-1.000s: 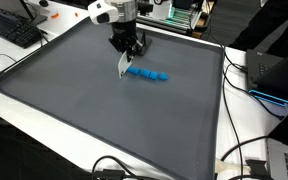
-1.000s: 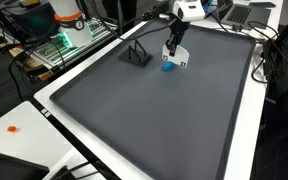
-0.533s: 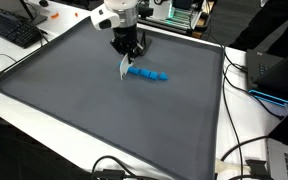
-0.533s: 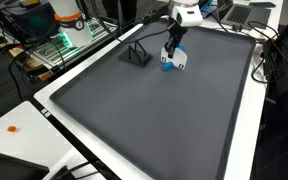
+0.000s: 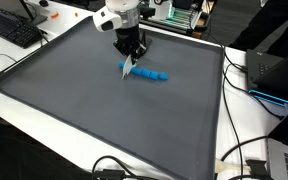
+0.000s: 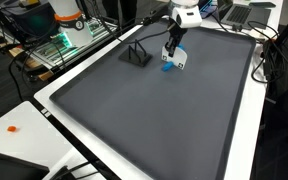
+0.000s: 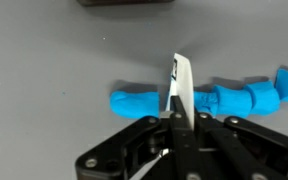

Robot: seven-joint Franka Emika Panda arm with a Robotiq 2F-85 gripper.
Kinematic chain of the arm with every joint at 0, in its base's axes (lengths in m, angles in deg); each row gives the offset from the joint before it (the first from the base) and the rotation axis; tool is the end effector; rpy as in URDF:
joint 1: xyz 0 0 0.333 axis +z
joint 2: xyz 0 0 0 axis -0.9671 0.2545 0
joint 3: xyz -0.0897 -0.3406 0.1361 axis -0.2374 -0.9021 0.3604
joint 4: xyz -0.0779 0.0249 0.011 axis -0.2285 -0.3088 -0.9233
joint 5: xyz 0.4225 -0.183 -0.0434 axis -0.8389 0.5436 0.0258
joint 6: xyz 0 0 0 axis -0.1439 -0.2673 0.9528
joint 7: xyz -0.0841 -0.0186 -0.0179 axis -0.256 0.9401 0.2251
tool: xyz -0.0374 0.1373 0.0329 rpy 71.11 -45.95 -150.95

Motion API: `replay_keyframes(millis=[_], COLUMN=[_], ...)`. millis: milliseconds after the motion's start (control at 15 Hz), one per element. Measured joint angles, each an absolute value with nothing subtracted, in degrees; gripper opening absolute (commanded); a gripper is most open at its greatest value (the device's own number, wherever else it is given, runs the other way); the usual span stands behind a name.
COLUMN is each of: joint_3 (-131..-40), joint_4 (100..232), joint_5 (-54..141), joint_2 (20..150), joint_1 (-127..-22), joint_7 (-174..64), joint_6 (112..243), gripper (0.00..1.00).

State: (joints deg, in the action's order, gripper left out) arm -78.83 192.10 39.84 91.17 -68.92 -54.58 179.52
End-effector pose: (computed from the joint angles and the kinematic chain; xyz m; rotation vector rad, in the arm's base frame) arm 0.6398 0.1054 0.1989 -3.1233 -0.1058 0.1183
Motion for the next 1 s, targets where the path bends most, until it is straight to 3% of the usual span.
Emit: replay_keyframes(millis=[1000], joint_3=[-79.41], joint_4=[194.65], joint_5=[36.80], joint_2=[84.85], joint_1=[-68.97], joint_7=[-43.15], joint_6=[179.69], gripper=[0.01])
